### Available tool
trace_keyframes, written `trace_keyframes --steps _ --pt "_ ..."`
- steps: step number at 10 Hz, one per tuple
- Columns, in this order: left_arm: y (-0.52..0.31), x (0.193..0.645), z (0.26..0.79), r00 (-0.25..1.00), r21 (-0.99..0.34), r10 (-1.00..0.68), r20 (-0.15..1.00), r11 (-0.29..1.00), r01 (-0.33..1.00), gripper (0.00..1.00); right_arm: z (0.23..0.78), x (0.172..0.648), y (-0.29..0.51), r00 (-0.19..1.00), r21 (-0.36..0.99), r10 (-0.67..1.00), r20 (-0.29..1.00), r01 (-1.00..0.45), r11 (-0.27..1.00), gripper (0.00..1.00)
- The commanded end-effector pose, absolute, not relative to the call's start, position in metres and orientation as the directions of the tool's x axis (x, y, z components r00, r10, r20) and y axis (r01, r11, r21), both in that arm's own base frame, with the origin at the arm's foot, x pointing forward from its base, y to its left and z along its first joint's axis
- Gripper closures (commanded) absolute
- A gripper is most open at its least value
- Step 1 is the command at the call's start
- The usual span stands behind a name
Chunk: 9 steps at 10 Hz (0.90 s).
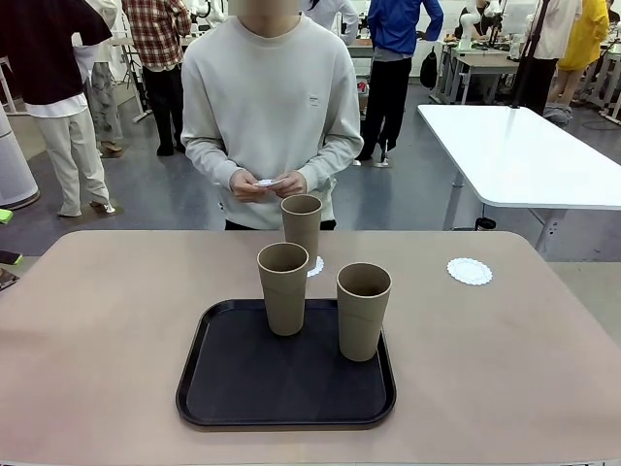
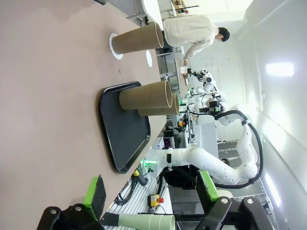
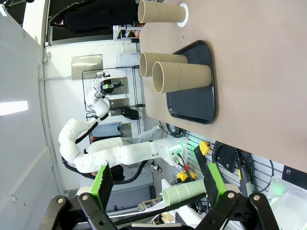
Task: Place coasters on the table and set cups on them.
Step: Take one Reusable plastic cup from the Flat Tray and place it on a coaster set by the human.
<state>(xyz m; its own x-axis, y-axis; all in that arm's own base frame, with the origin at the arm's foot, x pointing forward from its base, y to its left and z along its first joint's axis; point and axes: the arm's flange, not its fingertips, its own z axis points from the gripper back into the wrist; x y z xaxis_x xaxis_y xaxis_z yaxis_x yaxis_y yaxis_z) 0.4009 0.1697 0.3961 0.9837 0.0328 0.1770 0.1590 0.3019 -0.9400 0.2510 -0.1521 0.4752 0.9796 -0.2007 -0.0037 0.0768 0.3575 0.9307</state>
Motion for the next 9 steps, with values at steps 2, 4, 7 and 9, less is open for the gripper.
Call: trace_keyframes --steps 2,4,7,9 --pt "0.172 0.400 0.397 0.982 -0.939 0.021 0.188 0.296 0.174 0.00 0.476 0.251 -0.152 0.981 0.935 -0.196 0.005 0.065 0.350 0.00" --pt "0.172 0.400 0.397 0.982 -0.939 0.021 0.188 0.296 0.174 0.00 0.476 0.251 -0.152 0.981 0.935 -0.196 0.005 0.065 0.350 0.00" --pt "0.172 0.400 0.397 0.982 -0.939 0.021 0.188 0.296 0.174 0.00 0.475 0.251 -0.152 0.980 0.931 -0.201 -0.004 0.077 0.358 0.00" --pt "0.172 0.400 0.397 0.982 -0.939 0.021 0.188 0.296 0.174 0.00 0.509 0.310 -0.138 0.988 0.798 -0.016 0.157 -0.117 0.591 0.00"
